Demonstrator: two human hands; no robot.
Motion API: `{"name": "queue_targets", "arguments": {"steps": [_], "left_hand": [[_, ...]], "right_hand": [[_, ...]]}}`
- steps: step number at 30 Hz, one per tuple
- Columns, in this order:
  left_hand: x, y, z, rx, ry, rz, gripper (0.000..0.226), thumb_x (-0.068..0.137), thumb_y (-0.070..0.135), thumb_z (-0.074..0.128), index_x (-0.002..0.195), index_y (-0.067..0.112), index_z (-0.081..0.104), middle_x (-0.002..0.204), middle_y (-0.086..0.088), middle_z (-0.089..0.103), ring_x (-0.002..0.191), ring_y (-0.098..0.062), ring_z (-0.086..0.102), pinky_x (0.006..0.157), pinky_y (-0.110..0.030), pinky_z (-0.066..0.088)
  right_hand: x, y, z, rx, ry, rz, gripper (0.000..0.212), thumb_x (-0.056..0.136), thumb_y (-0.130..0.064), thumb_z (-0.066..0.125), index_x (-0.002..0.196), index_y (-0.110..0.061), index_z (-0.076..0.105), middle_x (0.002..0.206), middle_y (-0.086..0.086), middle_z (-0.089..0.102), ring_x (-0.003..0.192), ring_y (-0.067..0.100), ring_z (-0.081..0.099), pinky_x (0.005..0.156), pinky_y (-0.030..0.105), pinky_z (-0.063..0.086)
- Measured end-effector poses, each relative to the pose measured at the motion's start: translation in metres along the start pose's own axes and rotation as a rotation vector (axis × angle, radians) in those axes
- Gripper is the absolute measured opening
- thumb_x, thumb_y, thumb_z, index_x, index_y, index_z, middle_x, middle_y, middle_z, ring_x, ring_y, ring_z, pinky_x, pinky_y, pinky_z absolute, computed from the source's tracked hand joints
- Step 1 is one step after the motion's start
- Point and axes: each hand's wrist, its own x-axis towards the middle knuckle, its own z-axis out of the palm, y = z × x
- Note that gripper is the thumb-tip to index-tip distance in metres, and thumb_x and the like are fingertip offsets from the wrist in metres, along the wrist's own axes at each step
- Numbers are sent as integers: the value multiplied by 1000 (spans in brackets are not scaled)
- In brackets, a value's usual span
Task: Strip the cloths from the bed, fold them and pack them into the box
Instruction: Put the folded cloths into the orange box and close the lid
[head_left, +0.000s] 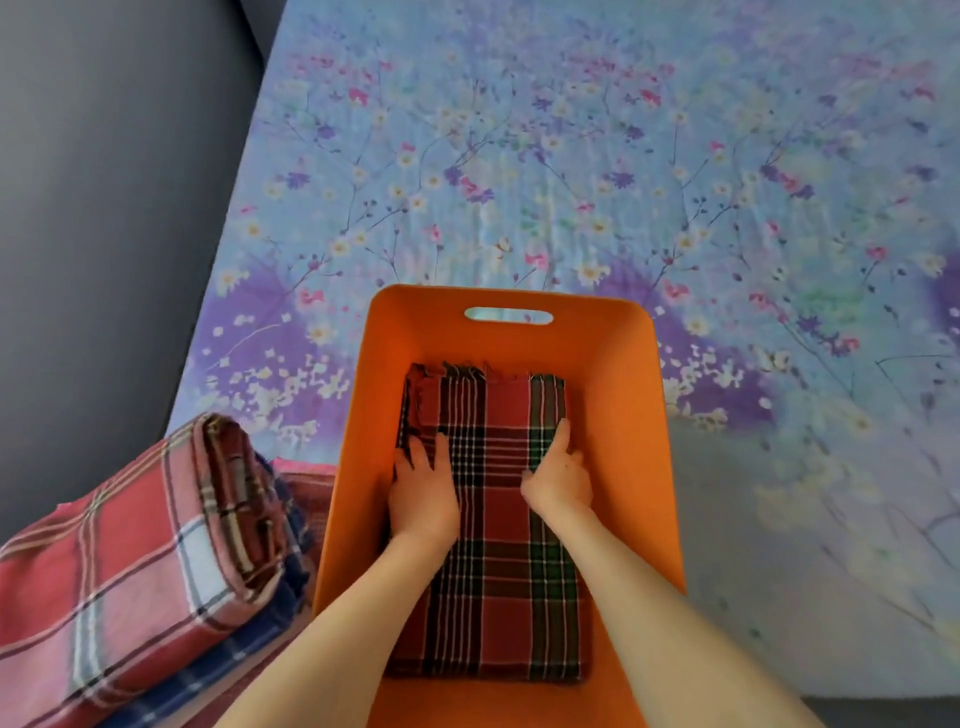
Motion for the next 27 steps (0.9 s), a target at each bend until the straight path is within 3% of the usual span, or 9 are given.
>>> {"name": "queue_targets", "arguments": {"steps": [2, 5, 9, 11, 13, 15, 18, 23, 27], "left_hand": [[14, 1, 4, -42, -10, -59, 84, 90, 0, 47, 151, 15, -8, 157, -16, -1, 143, -36, 12, 92, -31, 49], [28, 1, 14, -89, -36, -39, 87, 88, -1, 51, 151, 12, -9, 157, -17, 1, 141, -37, 15, 100, -33, 45], [29, 6, 18, -103, -52, -27, 88, 88, -1, 50, 151, 13, -9, 157, -18, -3, 142, -38, 11, 103, -34, 43], [23, 8, 16, 14, 39, -3, 85, 90, 1, 48, 150, 12, -11, 155, -23, -9, 143, -41, 5, 108, -39, 37], [12, 8, 23, 134, 114, 142, 88, 91, 6, 50, 148, 13, -15, 154, -21, -18, 142, -43, -8, 116, -48, 18], [4, 4, 40, 161, 32, 286, 90, 91, 10, 51, 148, 17, -17, 153, -14, -26, 142, -37, -18, 118, -51, 6], [12, -3, 58, 159, -145, 226, 79, 98, 24, 39, 146, 18, -23, 151, -7, -33, 142, -27, -24, 118, -48, 9], [17, 7, 46, 250, -250, 225, 80, 96, 25, 37, 145, 14, -25, 149, -11, -36, 140, -30, -27, 115, -56, 2], [-9, 1, 6, 27, -334, 196, 59, 97, 23, 41, 151, 16, 17, 158, -13, -8, 145, -32, -9, 116, -54, 0]], "right_hand": [[6, 1, 6, 22, 28, 0, 98, 86, -26, 65, 150, -20, -9, 121, 16, 52, 101, 29, 59, 79, 37, 53], [3, 6, 10, -32, 141, -41, 97, 84, -17, 68, 150, -17, -2, 114, 13, 55, 96, 27, 59, 75, 34, 52], [-10, 10, 9, -275, 229, -85, 97, 89, -15, 62, 150, -21, -14, 126, 18, 46, 101, 28, 55, 84, 36, 49], [-10, 2, 7, -426, 318, -209, 89, 93, -26, 56, 150, -25, -11, 149, 26, 23, 129, 41, 36, 104, 49, 34], [-5, -8, 5, -471, 376, -377, 75, 96, -40, 45, 152, -25, -3, 156, 24, 3, 143, 42, 8, 113, 56, 10], [10, -7, 9, -480, 275, -428, 67, 99, -50, 29, 152, -27, -6, 157, 19, -9, 145, 37, -7, 116, 56, 3], [49, 3, 16, -596, 129, -381, 71, 95, -61, 15, 147, -28, -20, 155, 19, -21, 142, 40, -17, 115, 59, 2], [64, -9, 5, -712, 28, -340, 76, 92, -66, 16, 149, -26, -16, 155, 22, -16, 141, 46, -11, 112, 61, -2], [13, -25, -26, -374, 142, -391, 56, 100, -46, 28, 149, -21, 23, 155, 18, 19, 142, 36, 17, 116, 52, 15]]}}
